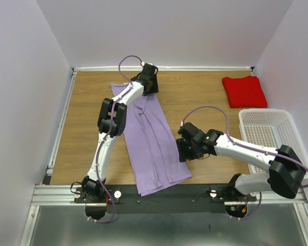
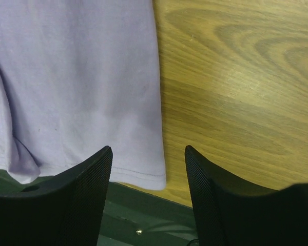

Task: Fold and stack the t-shirts
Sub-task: Fold the tshirt

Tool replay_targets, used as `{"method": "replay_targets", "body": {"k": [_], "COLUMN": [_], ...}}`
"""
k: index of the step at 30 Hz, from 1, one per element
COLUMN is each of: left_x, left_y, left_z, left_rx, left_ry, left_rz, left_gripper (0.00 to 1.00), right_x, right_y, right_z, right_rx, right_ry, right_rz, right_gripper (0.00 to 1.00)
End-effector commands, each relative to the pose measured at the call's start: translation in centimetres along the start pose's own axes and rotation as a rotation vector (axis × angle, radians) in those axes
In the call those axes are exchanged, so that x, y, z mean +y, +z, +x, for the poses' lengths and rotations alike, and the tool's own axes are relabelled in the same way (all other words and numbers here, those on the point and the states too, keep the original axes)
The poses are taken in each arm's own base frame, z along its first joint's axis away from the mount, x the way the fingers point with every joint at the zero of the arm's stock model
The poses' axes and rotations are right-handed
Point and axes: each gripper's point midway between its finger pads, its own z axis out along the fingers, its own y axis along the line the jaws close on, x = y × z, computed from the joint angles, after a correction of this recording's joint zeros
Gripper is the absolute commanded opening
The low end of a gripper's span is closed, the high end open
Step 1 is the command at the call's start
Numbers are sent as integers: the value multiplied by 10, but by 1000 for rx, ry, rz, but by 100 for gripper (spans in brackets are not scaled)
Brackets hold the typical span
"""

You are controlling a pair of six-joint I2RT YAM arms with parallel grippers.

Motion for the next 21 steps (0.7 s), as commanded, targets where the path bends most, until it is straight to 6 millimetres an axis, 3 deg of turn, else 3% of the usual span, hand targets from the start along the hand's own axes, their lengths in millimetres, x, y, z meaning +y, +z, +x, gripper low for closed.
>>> {"method": "replay_targets", "body": {"k": [1, 7, 10, 13, 14, 15, 17, 18, 21], "left_x": [-16, -34, -38, -36, -30, -27, -20, -22, -5], "left_y": [16, 21, 1, -39, -47, -77, -100, -131, -178], "left_z": [11, -3, -23, -50, -44, -71, -72, -88, -88], "left_rx": [31, -4, -39, -109, -97, -173, -187, -231, -260], "left_ry": [26, 45, 37, 28, 25, 14, 10, 5, -19], "left_rz": [76, 167, 175, 149, 136, 108, 77, 80, 18], "left_gripper": [52, 56, 59, 60, 61, 61, 61, 62, 64], "right_x": [14, 26, 26, 21, 22, 21, 18, 17, 9], "right_y": [-2, 0, -6, -13, -16, -17, -16, -18, -14], "right_z": [-20, -31, -41, -46, -46, -46, -39, -37, -22], "right_rx": [-27, -24, -67, -104, -114, -115, -101, -101, -71], "right_ry": [-7, -16, -10, 3, 6, 10, 15, 26, 55], "right_rz": [-22, -47, -37, -22, -28, -28, -26, -30, -23], "right_gripper": [64, 63, 63, 63, 63, 63, 63, 63, 63]}}
